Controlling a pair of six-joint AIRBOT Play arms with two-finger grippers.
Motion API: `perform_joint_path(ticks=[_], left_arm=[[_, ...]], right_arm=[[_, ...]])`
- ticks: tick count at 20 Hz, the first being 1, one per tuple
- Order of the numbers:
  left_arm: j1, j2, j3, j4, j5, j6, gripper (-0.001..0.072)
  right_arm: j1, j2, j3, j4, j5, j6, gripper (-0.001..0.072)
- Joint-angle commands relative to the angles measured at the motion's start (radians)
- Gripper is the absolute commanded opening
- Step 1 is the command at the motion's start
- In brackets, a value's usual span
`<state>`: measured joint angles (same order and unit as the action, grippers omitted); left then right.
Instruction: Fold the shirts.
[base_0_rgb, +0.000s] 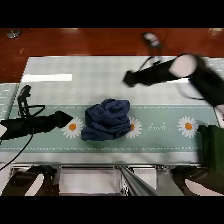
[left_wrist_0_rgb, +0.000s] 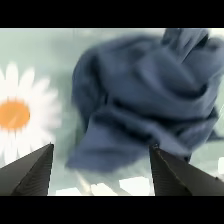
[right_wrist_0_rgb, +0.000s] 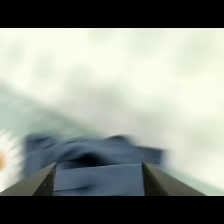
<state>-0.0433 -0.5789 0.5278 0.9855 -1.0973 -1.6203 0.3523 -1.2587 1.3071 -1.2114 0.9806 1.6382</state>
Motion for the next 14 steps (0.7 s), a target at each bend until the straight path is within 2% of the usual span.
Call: perform_joint_path(ticks=[1,3,4,6,7,9,14], left_arm=[[-0.001,-0.045,-0.041,0.001,-0.127,-0.013,0.0702],[-0.001,-0.089,-0.108,-0.001,-0.141,0.007,0.0703],[-0.001,-0.117,-0.137,-0.02,-0.126,0.01,0.0703],[-0.001,-0.175,-0.19,-0.126,-0.039,0.06,0.0703],[-0.002,-0.209,-0.212,-0.195,0.018,0.109,0.0703],[-0.029,-0.281,-0.219,-0.235,0.107,0.136,0.0703],[-0.168,-0.421,-0.217,-0.527,0.292,0.332,0.0703]], right_arm=[[-0.365,0.15,-0.022,-0.153,0.159,0.005,0.0619],[-0.558,0.225,-0.18,-0.133,0.171,0.002,0.0619],[-0.632,0.26,-0.28,-0.074,0.16,-0.004,0.0618],[-0.7,0.307,-0.455,0.088,0.117,-0.092,0.0618],[-0.697,0.313,-0.522,0.154,0.103,-0.135,0.0618],[-0.648,0.294,-0.603,0.245,0.085,-0.209,0.0618],[-0.452,0.198,-0.62,0.366,0.023,-0.223,0.0618]])
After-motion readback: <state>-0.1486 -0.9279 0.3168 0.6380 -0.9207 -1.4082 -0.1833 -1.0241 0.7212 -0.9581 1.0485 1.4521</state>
